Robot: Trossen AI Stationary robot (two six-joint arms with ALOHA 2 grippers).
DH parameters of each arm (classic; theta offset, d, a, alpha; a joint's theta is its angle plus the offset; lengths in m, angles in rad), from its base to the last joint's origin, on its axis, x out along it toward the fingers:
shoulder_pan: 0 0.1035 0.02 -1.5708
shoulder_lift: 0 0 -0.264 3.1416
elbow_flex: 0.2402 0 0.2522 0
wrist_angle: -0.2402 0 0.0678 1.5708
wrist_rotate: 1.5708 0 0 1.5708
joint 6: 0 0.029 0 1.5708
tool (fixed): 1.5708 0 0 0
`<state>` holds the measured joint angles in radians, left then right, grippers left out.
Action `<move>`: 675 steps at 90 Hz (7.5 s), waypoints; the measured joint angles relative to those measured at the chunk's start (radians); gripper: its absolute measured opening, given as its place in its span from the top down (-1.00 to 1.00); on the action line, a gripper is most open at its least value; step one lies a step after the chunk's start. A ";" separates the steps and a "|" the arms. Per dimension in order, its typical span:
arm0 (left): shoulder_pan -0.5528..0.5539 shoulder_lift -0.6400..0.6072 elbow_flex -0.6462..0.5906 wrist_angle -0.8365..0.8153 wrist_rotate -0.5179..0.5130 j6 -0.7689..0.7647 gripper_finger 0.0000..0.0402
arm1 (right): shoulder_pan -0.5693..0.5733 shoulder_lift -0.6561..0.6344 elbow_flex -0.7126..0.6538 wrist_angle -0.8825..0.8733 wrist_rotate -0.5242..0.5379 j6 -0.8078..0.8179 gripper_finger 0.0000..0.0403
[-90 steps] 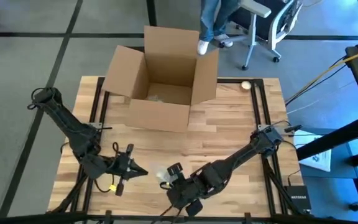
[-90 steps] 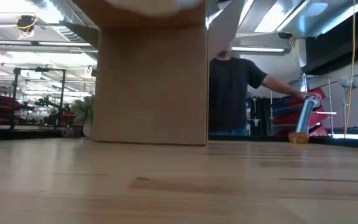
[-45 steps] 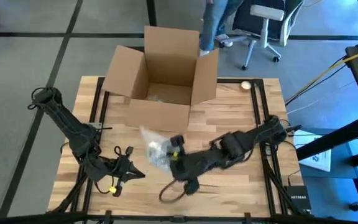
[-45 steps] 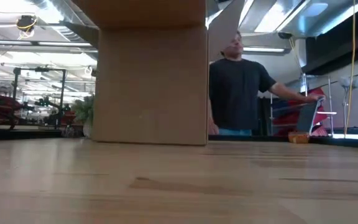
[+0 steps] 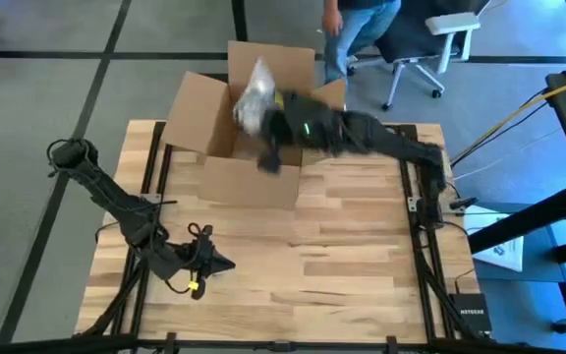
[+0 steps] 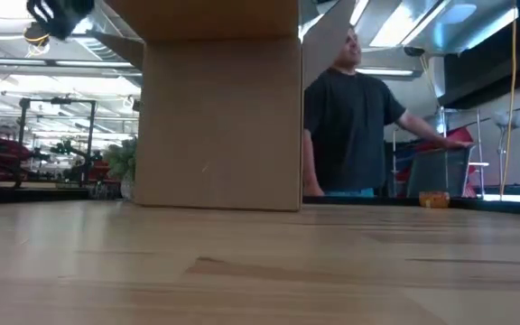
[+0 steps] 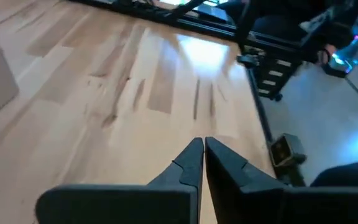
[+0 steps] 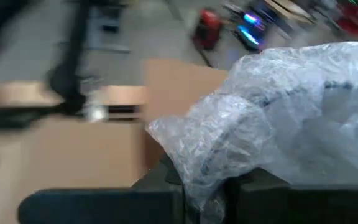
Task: Wrap mug
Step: Put the wrapped white mug into the box, then return to Home Position
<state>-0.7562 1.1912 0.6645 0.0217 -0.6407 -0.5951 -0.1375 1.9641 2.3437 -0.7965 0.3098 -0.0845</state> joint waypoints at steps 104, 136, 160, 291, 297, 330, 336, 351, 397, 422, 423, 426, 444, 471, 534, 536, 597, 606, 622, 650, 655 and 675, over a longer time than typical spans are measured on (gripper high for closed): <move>0.117 0.000 -0.084 0.044 0.016 0.042 1.00 | -0.196 0.368 0.011 -0.103 -0.315 0.285 0.15; 0.118 0.001 -0.084 0.042 0.016 0.076 1.00 | -0.173 0.169 0.010 -0.125 -0.392 0.201 -0.17; 0.118 -0.056 -0.084 0.012 0.053 0.086 1.00 | -0.056 -0.021 0.012 -0.203 -0.408 0.117 -0.03; 0.181 -0.679 -0.439 -0.039 0.002 0.168 1.00 | 0.315 -1.213 -1.902 0.734 -0.301 0.415 1.00; 0.189 -0.678 -0.439 -0.042 0.000 0.212 1.00 | 0.315 -1.244 -1.996 0.857 -0.302 0.390 1.00; 0.320 -0.755 -0.445 -0.035 0.018 0.342 1.00 | 0.291 -1.592 -2.291 1.057 -0.160 0.303 1.00; 0.358 -0.769 -0.445 -0.042 0.067 0.356 1.00 | 0.291 -1.680 -2.299 1.011 -0.156 0.280 1.00; 0.444 -0.817 -0.482 -0.006 0.184 0.382 1.00 | 0.292 -1.924 -2.303 0.797 -0.214 0.232 1.00; 0.553 -0.971 -0.655 0.126 0.302 0.375 1.00 | 0.294 -1.960 -2.336 0.824 -0.215 0.189 1.00; 0.583 -1.170 -0.655 0.022 0.439 0.469 1.00 | 0.294 -1.960 -2.336 0.828 -0.242 0.166 1.00; 0.587 -1.177 -0.655 0.024 0.444 0.470 1.00 | 0.294 -1.960 -2.336 0.831 -0.243 0.163 1.00; 0.598 -1.192 -0.655 0.021 0.454 0.476 1.00 | 0.294 -1.960 -2.336 0.833 -0.249 0.160 1.00; 0.701 -1.188 -0.656 -0.002 0.560 0.427 1.00 | 0.294 -1.960 -2.336 0.852 -0.281 0.135 1.00; 0.841 -1.187 -0.655 -0.014 0.637 0.418 1.00 | 0.294 -1.959 -2.336 0.819 -0.242 0.148 1.00; 0.869 -1.183 -0.656 -0.015 0.639 0.430 1.00 | 0.294 -1.960 -2.337 0.816 -0.254 0.104 1.00; 0.869 -1.183 -0.656 -0.016 0.639 0.430 1.00 | 0.294 -1.960 -2.336 0.816 -0.254 0.104 1.00; 0.868 -1.182 -0.656 -0.016 0.639 0.430 1.00 | 0.294 -1.960 -2.336 0.816 -0.255 0.105 1.00; 0.868 -1.182 -0.656 -0.016 0.639 0.430 1.00 | 0.294 -1.960 -2.337 0.816 -0.255 0.105 1.00; 0.868 -1.182 -0.656 -0.016 0.639 0.430 1.00 | 0.294 -1.960 -2.337 0.816 -0.255 0.105 1.00; 0.868 -1.182 -0.656 -0.016 0.639 0.430 1.00 | 0.294 -1.960 -2.337 0.816 -0.255 0.105 1.00; 0.868 -1.182 -0.656 -0.016 0.639 0.430 1.00 | 0.294 -1.960 -2.337 0.816 -0.255 0.105 1.00; 0.868 -1.182 -0.656 -0.017 0.639 0.430 1.00 | 0.294 -1.960 -2.337 0.816 -0.255 0.105 1.00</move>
<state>0.1116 0.0090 0.0082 0.0051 -0.0013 -0.1646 0.1566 0.0044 0.0071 0.0193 0.0547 0.0208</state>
